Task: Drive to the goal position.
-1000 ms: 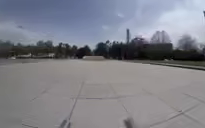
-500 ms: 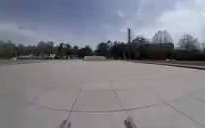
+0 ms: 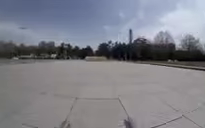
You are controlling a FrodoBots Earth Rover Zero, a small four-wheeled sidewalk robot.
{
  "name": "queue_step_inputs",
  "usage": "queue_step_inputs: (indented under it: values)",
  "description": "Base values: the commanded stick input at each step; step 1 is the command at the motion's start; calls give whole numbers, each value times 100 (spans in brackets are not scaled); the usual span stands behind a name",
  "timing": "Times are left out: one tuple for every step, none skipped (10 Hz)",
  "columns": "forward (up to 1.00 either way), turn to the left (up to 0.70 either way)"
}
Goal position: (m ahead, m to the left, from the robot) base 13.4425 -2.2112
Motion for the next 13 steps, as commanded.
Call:
queue_step_inputs:
  values:
    - [85,0]
    - [85,0]
    - [85,0]
    - [85,0]
    - [85,0]
    - [85,0]
    - [85,0]
    - [85,0]
    - [85,0]
    - [85,0]
    - [85,0]
    - [85,0]
    - [85,0]
